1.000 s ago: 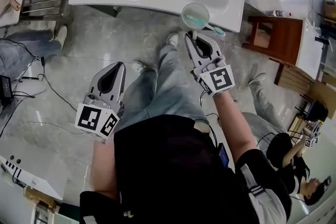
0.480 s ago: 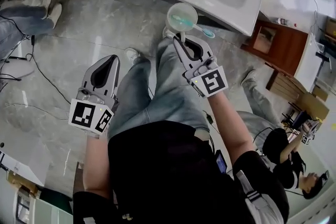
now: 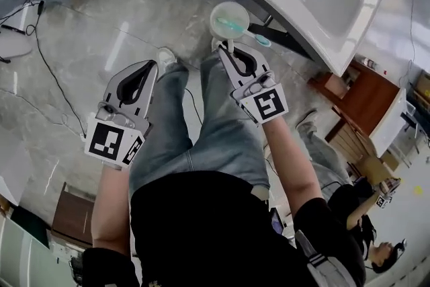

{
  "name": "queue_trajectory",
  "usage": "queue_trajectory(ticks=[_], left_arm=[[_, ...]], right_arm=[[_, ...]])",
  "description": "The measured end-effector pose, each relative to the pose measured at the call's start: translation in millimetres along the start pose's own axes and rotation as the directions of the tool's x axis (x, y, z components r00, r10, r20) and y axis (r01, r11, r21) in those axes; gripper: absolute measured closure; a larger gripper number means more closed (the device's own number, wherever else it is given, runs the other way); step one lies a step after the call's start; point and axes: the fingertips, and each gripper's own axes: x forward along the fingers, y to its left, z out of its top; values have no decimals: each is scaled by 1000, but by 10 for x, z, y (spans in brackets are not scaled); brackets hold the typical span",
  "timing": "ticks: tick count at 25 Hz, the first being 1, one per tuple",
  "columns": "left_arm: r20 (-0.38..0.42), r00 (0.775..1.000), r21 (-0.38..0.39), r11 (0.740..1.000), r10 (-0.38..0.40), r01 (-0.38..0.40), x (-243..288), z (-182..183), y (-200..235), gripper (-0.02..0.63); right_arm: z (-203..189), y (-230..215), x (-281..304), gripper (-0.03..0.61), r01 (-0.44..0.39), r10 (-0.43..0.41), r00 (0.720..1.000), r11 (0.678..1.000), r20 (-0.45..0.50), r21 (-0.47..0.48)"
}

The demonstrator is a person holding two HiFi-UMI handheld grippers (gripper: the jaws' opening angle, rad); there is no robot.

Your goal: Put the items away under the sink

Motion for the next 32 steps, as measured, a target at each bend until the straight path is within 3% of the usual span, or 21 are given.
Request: queue_trajectory(ticks=[9,21,32], left_arm=[[64,993,-49,994,97,-94,-3,-405,134,591],[122,975,-121,978,184,-170,412,-823,588,592],[128,969,-127,973,210,-194,724,-1193,1055,592]], right_arm=[[-474,-41,299,529,-99,98,994,994,-47,-34],[-1130,-339,868,529,-182,177,981,981,-85,-61],[-1568,-641,1539,529,-189,182,981,978,-72,-89]])
